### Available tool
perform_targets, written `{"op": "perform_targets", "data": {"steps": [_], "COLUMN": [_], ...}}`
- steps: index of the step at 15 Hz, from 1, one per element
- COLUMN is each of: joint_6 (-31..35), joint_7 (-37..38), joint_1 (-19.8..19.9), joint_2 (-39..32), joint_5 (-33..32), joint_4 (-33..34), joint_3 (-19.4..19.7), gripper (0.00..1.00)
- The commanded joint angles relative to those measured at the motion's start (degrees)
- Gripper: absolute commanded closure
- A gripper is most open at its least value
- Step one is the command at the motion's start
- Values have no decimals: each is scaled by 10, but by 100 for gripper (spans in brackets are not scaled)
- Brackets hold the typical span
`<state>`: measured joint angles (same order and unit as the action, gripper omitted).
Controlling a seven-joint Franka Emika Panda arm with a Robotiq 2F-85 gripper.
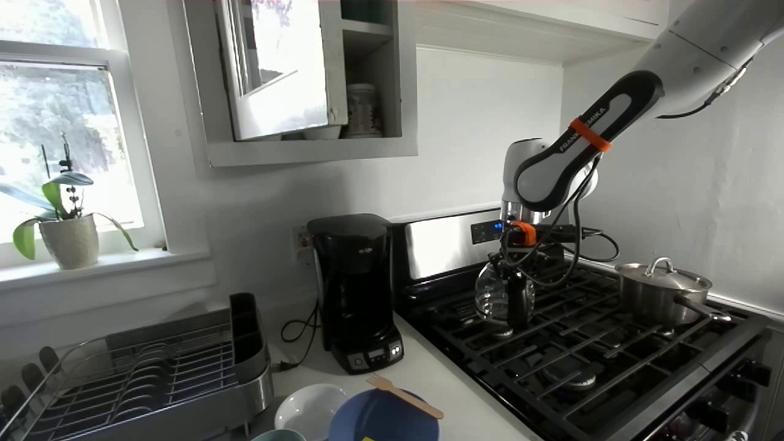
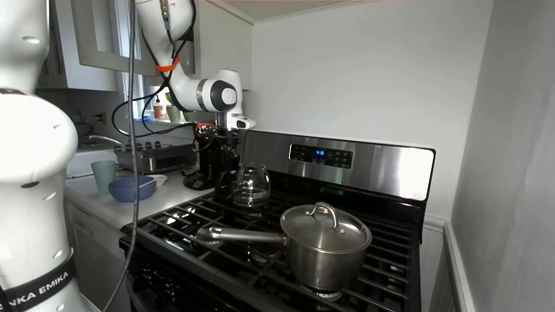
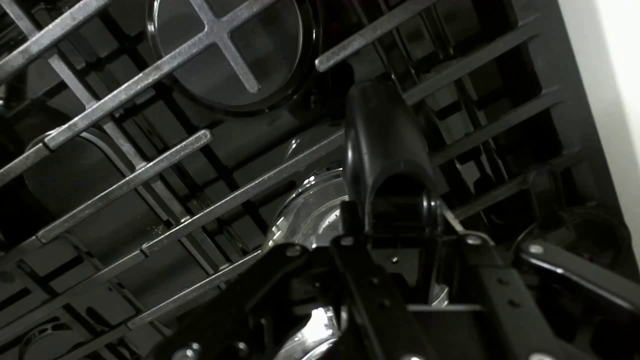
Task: Put the kettle on the stove
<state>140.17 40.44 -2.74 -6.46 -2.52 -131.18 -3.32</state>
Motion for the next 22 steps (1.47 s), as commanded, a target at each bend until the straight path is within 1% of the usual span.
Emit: {"op": "perform_targets", "data": {"steps": [1,12,22], "joint_6": [5,0,-28], "joint_7": [24,43,40], "joint_1": [-14,-20,-21], "joint_2": [-14,-35,-19], "joint_5": [-12,-5,13], "joint_4": [23,46,34], "joint_3": [10,17,15], "gripper": [92,92,92]}}
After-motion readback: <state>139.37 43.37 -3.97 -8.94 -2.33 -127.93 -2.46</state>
